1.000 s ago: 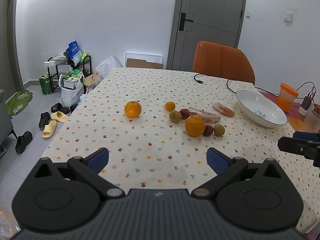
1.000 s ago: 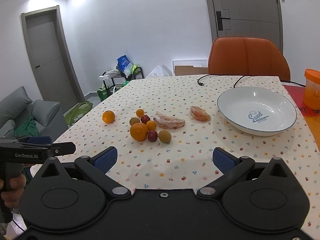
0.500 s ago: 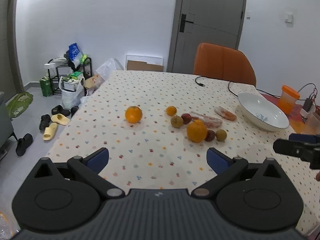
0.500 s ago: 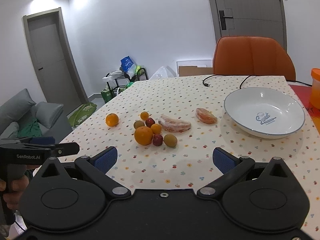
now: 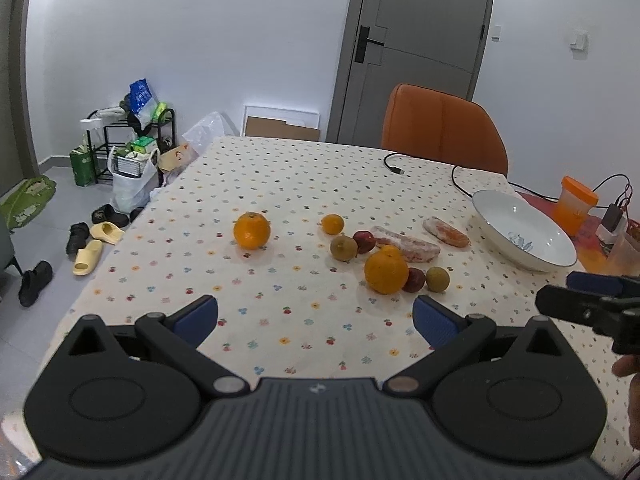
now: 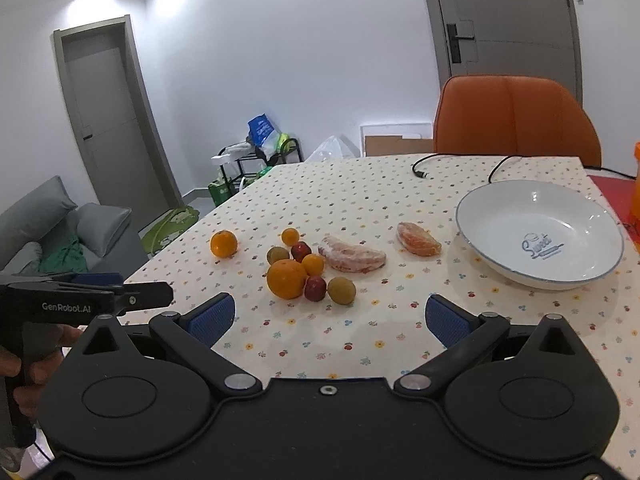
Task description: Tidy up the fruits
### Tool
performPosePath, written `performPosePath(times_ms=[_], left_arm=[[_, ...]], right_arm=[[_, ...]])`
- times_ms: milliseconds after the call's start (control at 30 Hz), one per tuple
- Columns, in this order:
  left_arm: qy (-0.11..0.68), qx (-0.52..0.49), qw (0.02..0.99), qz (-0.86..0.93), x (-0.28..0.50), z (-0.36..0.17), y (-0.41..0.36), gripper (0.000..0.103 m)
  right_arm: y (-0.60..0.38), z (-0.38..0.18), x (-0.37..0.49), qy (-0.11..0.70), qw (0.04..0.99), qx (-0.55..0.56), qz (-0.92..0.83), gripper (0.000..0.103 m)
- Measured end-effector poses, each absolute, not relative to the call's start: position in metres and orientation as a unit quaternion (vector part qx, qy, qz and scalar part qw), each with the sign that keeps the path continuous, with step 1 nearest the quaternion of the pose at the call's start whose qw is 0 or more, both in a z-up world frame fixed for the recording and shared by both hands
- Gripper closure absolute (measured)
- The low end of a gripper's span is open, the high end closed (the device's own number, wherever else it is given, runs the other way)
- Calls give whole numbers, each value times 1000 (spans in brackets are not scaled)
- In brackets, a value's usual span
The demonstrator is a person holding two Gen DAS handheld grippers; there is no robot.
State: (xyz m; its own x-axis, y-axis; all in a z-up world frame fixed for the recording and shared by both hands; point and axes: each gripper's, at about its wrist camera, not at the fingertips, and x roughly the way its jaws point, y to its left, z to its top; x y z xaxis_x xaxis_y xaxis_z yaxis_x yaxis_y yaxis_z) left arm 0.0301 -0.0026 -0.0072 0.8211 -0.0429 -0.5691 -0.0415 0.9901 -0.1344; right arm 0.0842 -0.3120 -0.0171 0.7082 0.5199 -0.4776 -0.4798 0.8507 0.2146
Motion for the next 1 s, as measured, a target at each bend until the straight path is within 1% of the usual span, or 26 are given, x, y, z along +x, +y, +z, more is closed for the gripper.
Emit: performPosePath(times_ms=[567, 733, 933, 967, 1000], left_arm=[[293, -105, 950, -7, 73, -31, -14, 1], [288, -80, 954, 12, 83, -35, -20, 1], [304, -84, 949, -15, 98, -41, -23, 2], [305, -87, 948, -27, 100, -42, -24, 2], [302, -86, 949, -33, 101, -43, -26, 2]], right_arm=[[-305, -41, 120, 271, 925, 41, 261, 2], [-304, -47, 130, 277, 926, 49, 249, 2], [-301, -56, 145, 297, 918, 56, 256, 2], [-301, -58, 148, 299, 917, 59, 258, 4], [-300, -59, 150, 302, 916, 62, 258, 9]])
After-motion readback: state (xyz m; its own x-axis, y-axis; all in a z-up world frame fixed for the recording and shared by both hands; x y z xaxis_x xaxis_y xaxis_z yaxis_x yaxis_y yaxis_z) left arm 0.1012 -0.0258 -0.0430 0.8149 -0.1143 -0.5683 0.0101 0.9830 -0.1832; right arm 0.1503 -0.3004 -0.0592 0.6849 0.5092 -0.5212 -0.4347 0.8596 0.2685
